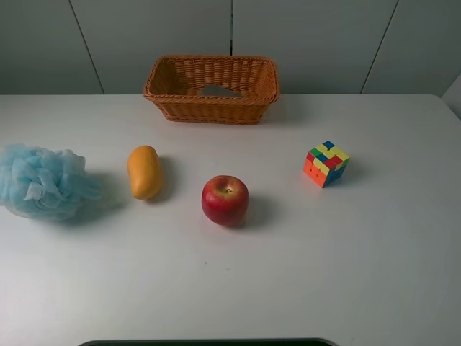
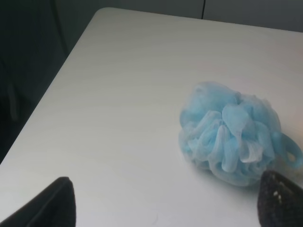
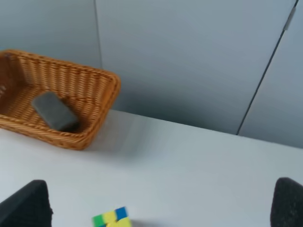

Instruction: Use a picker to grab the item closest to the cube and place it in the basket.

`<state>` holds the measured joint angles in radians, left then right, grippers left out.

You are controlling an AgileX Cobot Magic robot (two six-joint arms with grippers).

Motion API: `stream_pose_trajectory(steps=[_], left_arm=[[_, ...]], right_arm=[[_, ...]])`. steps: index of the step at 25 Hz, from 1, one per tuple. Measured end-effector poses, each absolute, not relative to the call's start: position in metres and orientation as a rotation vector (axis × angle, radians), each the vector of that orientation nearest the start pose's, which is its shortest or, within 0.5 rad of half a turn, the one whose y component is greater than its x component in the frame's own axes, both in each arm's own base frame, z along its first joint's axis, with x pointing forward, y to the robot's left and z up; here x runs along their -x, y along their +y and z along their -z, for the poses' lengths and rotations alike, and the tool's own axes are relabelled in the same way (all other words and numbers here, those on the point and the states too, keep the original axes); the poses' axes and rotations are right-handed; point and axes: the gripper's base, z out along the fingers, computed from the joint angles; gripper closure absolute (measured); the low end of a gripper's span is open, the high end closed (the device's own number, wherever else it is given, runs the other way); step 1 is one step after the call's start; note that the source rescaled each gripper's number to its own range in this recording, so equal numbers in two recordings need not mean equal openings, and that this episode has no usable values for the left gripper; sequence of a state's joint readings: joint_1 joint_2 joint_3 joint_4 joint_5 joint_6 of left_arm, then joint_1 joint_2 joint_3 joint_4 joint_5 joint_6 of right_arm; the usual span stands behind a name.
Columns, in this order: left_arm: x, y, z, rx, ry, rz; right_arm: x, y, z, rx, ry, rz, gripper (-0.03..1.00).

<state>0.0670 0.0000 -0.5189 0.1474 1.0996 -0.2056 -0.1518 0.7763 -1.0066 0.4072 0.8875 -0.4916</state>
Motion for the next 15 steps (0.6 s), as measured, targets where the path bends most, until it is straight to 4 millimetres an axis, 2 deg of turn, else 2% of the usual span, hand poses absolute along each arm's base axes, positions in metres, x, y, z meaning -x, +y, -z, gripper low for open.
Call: stream_pose_trajectory(steps=[4,8,11,15], left_arm=[[0.01,0.011,-0.28,0.291,2.036,-0.091],[0.01,0.011,-0.28,0.291,2.036,-0.091],[0.01,0.011,-0.28,0.291,2.036,-0.091],[0.01,0.011,-0.28,0.291,2.036,-0.091]], right_arm=[[-0.089,0.014,-0.378,0.208,2.005,-0.105,-0.03],[-0.057,0.016,-0.353,0.143,2.002,-0.097,-0.03],[-0.041,0.014,-0.337,0.095,2.034,-0.066,-0.03],[-0.025,0.009,-0.329,0.047,2.062,0.024,-0.03]])
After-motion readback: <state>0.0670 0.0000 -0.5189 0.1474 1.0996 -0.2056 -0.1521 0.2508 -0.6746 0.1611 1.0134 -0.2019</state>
